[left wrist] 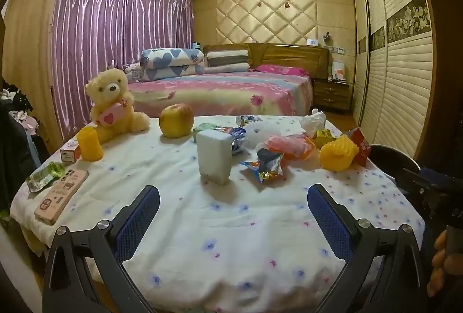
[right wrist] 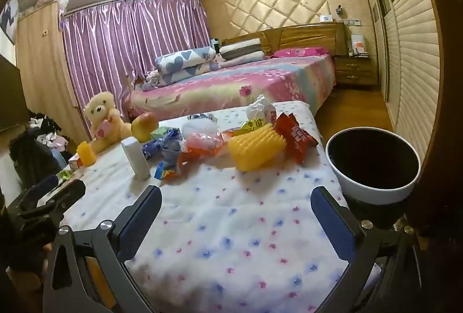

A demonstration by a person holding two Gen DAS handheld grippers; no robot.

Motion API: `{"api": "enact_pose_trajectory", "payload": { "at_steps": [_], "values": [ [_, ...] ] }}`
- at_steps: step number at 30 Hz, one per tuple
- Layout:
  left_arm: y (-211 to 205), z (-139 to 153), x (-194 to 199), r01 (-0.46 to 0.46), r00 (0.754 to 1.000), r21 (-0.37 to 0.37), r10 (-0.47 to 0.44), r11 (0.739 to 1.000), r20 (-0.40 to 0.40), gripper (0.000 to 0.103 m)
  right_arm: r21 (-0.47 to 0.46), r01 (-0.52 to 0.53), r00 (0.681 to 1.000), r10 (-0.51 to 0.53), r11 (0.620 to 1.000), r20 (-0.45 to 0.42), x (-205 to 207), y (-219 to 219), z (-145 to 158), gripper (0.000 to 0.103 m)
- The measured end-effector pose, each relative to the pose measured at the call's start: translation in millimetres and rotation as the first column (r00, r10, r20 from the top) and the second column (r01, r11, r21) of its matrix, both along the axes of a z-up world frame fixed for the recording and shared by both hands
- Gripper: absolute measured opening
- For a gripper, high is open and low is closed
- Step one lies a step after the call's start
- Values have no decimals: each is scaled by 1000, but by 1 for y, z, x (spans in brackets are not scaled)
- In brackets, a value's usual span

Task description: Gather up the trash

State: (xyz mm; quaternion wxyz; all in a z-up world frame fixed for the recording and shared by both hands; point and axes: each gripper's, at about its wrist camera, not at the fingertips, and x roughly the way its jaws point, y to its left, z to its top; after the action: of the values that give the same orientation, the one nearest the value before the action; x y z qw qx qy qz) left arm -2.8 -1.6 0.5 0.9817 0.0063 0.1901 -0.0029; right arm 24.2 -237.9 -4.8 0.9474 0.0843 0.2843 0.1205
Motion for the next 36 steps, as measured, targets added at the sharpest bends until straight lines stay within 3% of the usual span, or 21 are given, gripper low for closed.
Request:
{"api": "enact_pose_trajectory", "payload": {
  "at_steps": [9,36],
  "values": [
    [-3,-3,2,20,999,-9,-21,1000,-37,102,-44,32,999,-33,999,-21,0,-1,0,103],
    [3,-6,5,10,999,-25,-11,1000,-52,102,-35,30,999,-30,999,-16,-2,4,1,103]
  ]
}}
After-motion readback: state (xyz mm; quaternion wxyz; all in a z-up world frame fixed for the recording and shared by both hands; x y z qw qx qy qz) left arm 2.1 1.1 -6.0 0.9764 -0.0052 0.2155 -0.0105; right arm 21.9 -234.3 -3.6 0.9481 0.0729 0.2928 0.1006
